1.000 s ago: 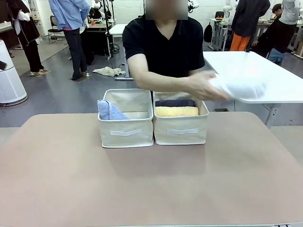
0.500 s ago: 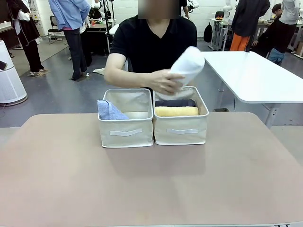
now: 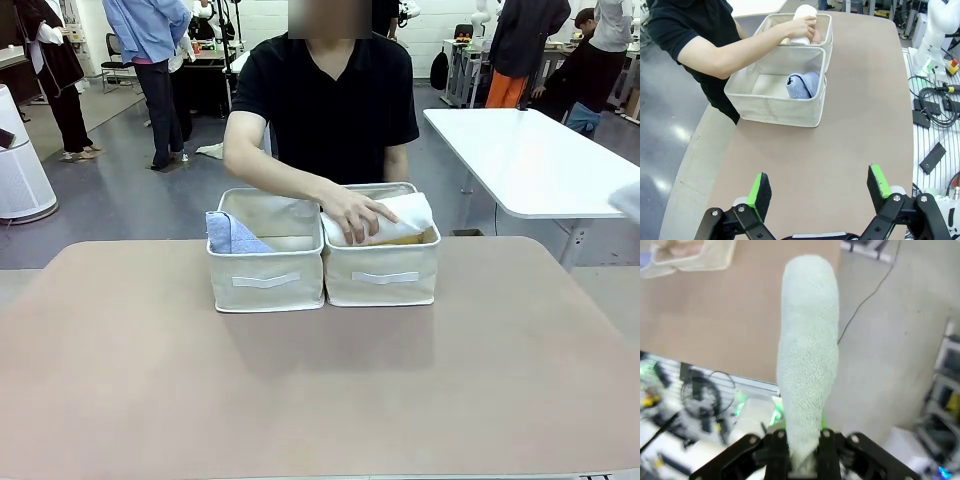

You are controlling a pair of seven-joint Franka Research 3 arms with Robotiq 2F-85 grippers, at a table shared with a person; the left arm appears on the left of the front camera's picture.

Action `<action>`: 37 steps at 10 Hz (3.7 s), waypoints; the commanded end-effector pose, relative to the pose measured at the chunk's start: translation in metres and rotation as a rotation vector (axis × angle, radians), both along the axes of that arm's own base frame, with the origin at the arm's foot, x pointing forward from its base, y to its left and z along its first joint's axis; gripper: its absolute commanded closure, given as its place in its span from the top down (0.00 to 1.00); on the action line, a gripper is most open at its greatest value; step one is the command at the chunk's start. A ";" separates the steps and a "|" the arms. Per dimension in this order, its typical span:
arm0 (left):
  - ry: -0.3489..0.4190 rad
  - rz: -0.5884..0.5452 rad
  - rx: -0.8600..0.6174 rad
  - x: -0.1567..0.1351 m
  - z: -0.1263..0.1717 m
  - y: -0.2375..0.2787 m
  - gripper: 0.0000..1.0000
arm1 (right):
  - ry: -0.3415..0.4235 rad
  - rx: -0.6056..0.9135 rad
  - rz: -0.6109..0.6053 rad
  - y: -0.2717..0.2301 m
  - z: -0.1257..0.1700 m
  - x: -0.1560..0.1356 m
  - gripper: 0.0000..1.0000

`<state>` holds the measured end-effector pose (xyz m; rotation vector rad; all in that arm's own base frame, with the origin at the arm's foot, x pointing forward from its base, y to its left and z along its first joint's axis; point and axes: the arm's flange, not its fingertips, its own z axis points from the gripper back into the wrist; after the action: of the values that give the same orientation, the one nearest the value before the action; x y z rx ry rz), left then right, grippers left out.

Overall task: Sort the towels based on their folding style.
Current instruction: Pick up another triangle-folded towel from the table and place it in the left Fabric basket.

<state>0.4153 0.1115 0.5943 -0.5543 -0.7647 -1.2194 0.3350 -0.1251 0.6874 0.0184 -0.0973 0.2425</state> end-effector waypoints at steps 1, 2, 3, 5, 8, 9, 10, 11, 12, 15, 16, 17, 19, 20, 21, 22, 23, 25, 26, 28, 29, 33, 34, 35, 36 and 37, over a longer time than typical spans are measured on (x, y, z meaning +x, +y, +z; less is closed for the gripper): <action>0.011 0.004 0.002 -0.002 0.001 0.000 1.00 | 0.043 -0.072 0.154 0.056 -0.021 0.045 0.00; 0.011 0.004 0.002 -0.002 0.001 0.000 1.00 | 0.065 -0.122 0.195 0.087 -0.033 0.066 0.00; 0.011 0.004 0.002 -0.002 0.001 0.000 1.00 | 0.077 -0.144 0.240 0.110 -0.042 0.076 0.00; 0.011 0.004 0.002 -0.002 0.001 0.000 1.00 | 0.094 -0.182 0.279 0.136 -0.052 0.086 0.00; 0.011 0.004 0.002 -0.002 0.001 0.000 1.00 | 0.112 -0.168 0.296 0.148 -0.064 0.090 0.00; 0.011 0.004 0.002 -0.002 0.001 0.000 1.00 | 0.112 -0.168 0.296 0.148 -0.064 0.090 0.00; 0.011 0.004 0.002 -0.002 0.001 0.000 1.00 | 0.112 -0.168 0.296 0.148 -0.064 0.090 0.00; 0.011 0.004 0.002 -0.002 0.001 0.000 1.00 | 0.112 -0.168 0.296 0.148 -0.064 0.090 0.00; 0.011 0.004 0.002 -0.002 0.001 0.000 1.00 | 0.112 -0.168 0.296 0.148 -0.064 0.090 0.00; 0.011 0.004 0.002 -0.002 0.001 0.000 1.00 | 0.008 -0.180 0.471 0.183 -0.044 0.091 0.19; 0.011 0.004 0.002 -0.002 0.001 0.000 1.00 | -0.070 -0.214 0.601 0.220 -0.012 0.089 0.19; 0.011 0.004 0.002 -0.002 0.001 0.000 1.00 | -0.125 -0.224 0.718 0.255 0.019 0.087 0.19; 0.011 0.004 0.002 -0.002 0.001 0.000 1.00 | -0.168 -0.252 0.945 0.322 0.045 0.102 0.19; 0.011 0.004 0.002 -0.002 0.001 0.000 1.00 | -0.191 -0.198 1.051 0.349 0.045 0.114 0.19; 0.011 0.004 0.002 -0.002 0.001 0.000 1.00 | -0.199 -0.143 1.125 0.370 0.041 0.126 0.19; 0.011 0.004 0.002 -0.002 0.001 0.000 1.00 | -0.210 -0.094 1.182 0.396 0.030 0.144 0.19; 0.011 0.004 0.002 -0.002 0.001 0.000 1.00 | -0.218 -0.075 1.209 0.412 0.019 0.156 0.19; 0.011 0.004 0.002 -0.002 0.001 0.000 1.00 | -0.211 -0.021 1.222 0.443 -0.002 0.186 0.19; 0.011 0.004 0.002 -0.002 0.001 0.000 1.00 | -0.200 -0.019 1.241 0.457 -0.011 0.194 0.19; 0.011 0.004 0.002 -0.002 0.001 0.000 1.00 | -0.198 -0.076 1.270 0.479 -0.031 0.208 0.19; 0.011 0.004 0.002 -0.002 0.001 0.000 1.00 | -0.180 -0.072 1.267 0.484 -0.045 0.217 0.19; 0.011 0.004 0.002 -0.002 0.001 0.000 1.00 | -0.162 -0.046 1.264 0.479 -0.061 0.209 0.19; 0.011 0.004 0.002 -0.002 0.001 0.000 1.00 | -0.162 -0.046 1.264 0.479 -0.061 0.209 0.19; 0.011 0.004 0.002 -0.002 0.001 0.000 1.00 | -0.162 -0.046 1.264 0.479 -0.061 0.209 0.19; 0.011 0.004 0.002 -0.002 0.001 0.000 1.00 | -0.162 -0.046 1.264 0.479 -0.061 0.209 0.19; 0.011 0.004 0.002 -0.002 0.001 0.000 1.00 | -0.162 -0.046 1.264 0.479 -0.061 0.209 0.19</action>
<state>0.4152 0.1118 0.5943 -0.5529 -0.7637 -1.2184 0.5480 0.3555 0.6245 0.0163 -0.2337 1.5073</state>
